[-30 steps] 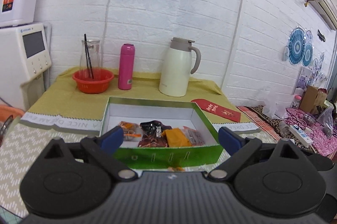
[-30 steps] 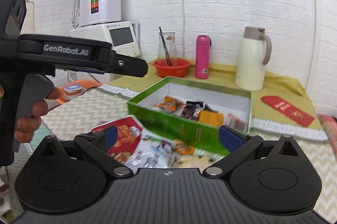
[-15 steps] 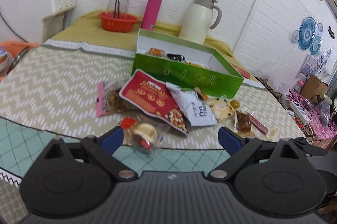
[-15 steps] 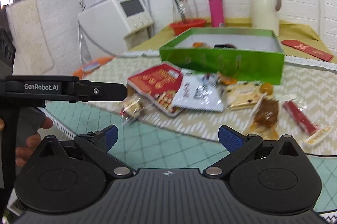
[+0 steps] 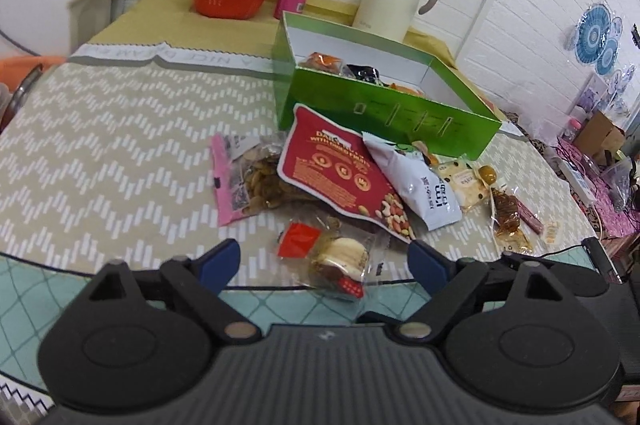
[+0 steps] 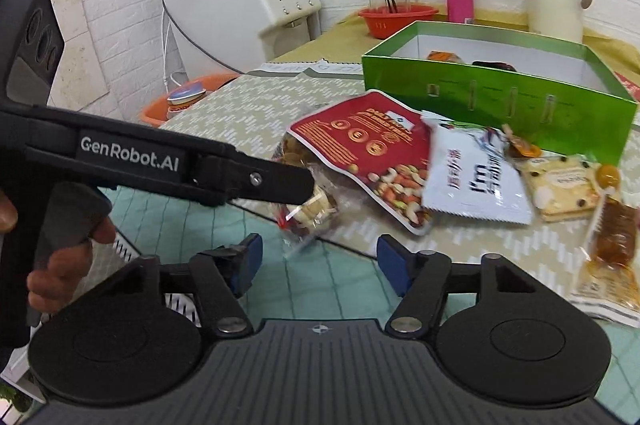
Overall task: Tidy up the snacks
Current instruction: 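Move the left tool back over the clear cookie packet on the table, then grasp the clear cookie packet with the left tool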
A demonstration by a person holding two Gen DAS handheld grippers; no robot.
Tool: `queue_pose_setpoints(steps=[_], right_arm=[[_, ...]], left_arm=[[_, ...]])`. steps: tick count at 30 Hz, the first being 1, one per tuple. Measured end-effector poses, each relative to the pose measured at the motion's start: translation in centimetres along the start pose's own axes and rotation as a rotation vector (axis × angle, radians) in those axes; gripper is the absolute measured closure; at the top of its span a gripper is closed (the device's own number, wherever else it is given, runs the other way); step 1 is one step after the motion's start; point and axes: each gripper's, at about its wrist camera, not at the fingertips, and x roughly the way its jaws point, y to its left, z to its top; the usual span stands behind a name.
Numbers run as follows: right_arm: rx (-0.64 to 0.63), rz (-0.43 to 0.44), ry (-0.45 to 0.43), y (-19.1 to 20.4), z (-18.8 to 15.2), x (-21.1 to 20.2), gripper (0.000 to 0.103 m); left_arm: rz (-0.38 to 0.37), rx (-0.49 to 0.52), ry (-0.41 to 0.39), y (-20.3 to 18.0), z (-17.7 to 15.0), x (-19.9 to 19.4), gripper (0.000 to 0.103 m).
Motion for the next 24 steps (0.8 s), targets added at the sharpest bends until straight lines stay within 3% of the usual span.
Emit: queue_pose_setpoints(steps=[1,2,5,6,7,9,11,19,21,22,24], right_arm=[[0.003,-0.002,0.002,0.2,0.2,0.5,0.001],[0.007,-0.002,0.003,0.3,0.3,0.9,0.002],[0.008,0.002,0.002,0.6,0.6,1.8,0.005],[0.009,0.004,0.003,0.6,0.6,1.9,0.013],[0.009,0.01,0.002,0.5,0.6,2.0,0.033],[0.017,0.016,0.004,0.2,0.4,2.0,0.044],[0.042,0.039,0.005,-0.4,0.2,1.6,0.047],[0.031,0.048,0.032,-1.9,-1.8,-2.2,0.048],[0.052,0.049,0.034,-2.7,-2.3,-3.1,0.047],[0.056,0.04,0.037,-3.0,-2.4,-3.3,0.045],[0.048,0.011,0.033,-3.3,-2.5,-3.7,0.045]], left_arm=[[-0.006,-0.002,0.015,0.3,0.2,0.4,0.037],[-0.011,0.0,0.027,0.5,0.3,0.8,0.041],[-0.021,-0.015,0.036,0.9,0.5,1.6,0.041],[-0.032,-0.022,0.036,1.0,0.5,1.7,0.041],[-0.034,-0.024,0.036,1.0,0.6,1.8,0.041],[-0.034,-0.007,0.039,0.7,0.5,2.0,0.041],[-0.065,-0.001,0.057,0.6,0.4,2.1,0.048],[-0.137,0.066,0.095,-3.0,-1.5,1.4,0.053],[-0.137,0.095,0.085,-3.8,-1.9,1.2,0.049],[-0.126,0.105,0.07,-4.1,-2.0,0.8,0.041],[-0.106,0.119,0.046,-4.2,-2.0,0.2,0.039]])
